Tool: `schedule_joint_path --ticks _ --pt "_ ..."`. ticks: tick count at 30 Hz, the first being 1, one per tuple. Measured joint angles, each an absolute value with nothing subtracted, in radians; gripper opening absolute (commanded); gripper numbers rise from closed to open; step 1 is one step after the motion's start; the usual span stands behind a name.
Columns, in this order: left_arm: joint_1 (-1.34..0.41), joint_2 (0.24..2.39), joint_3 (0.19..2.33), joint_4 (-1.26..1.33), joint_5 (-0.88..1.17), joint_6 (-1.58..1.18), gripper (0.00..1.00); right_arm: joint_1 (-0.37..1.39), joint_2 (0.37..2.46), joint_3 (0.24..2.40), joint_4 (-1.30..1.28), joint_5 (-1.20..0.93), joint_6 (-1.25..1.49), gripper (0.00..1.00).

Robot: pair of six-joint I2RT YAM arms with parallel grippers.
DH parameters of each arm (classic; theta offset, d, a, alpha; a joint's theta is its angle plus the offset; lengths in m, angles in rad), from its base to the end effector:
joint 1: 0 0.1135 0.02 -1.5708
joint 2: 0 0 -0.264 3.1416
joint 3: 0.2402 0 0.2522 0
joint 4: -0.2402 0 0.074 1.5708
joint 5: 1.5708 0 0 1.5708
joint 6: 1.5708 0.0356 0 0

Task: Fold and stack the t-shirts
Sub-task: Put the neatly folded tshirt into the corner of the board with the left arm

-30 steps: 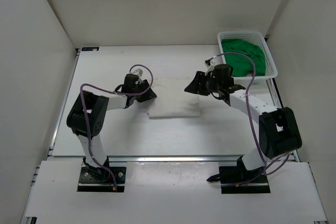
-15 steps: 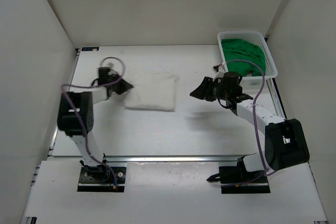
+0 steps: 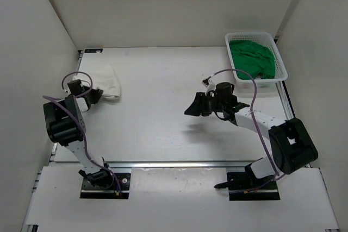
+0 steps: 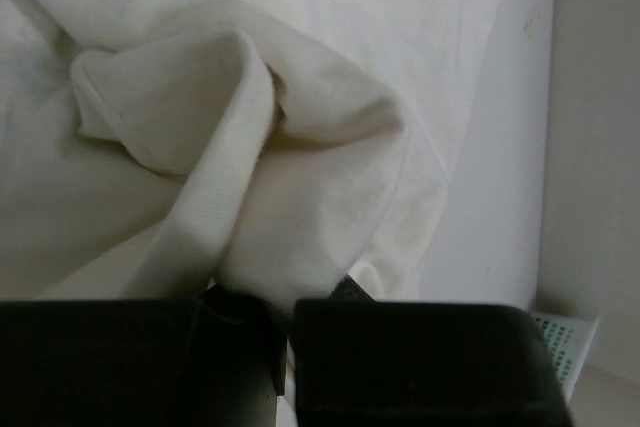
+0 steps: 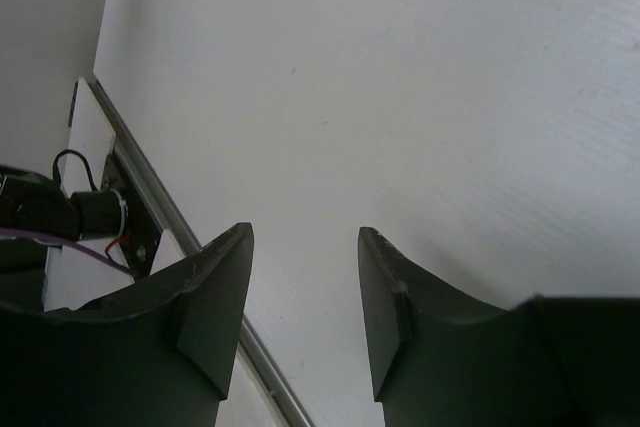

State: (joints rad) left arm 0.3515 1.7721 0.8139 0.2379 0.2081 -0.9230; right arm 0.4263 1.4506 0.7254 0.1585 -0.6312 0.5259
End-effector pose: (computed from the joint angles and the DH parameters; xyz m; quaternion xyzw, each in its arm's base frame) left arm 0.3260 0.1117 0.1345 -0.5046 0.7537 -0.2064 0.3670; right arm 0.2628 0.1424 0.2029 -0.1077 0.8397 0.4515 0.2819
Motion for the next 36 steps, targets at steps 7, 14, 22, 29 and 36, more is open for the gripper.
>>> schedule_joint_path --ticks 7,14,22,29,36 --pt "0.369 2.061 1.179 0.241 0.201 -0.995 0.05 0.439 1.427 0.657 0.141 -0.636 0.519 0.45" --pt "0.361 2.172 1.341 0.209 0.189 -0.972 0.15 0.432 1.468 0.669 0.148 -0.646 0.524 0.44" --pt "0.328 2.070 1.214 0.254 0.221 -0.926 0.99 0.490 1.478 0.678 0.144 -0.616 0.524 0.65" --pt "0.252 1.809 0.951 0.180 0.189 -0.882 0.99 0.514 1.317 0.614 0.134 -0.503 0.522 0.57" --pt "-0.174 1.500 0.857 0.167 0.064 -0.748 0.98 0.540 1.312 0.616 0.038 -0.361 0.505 0.00"
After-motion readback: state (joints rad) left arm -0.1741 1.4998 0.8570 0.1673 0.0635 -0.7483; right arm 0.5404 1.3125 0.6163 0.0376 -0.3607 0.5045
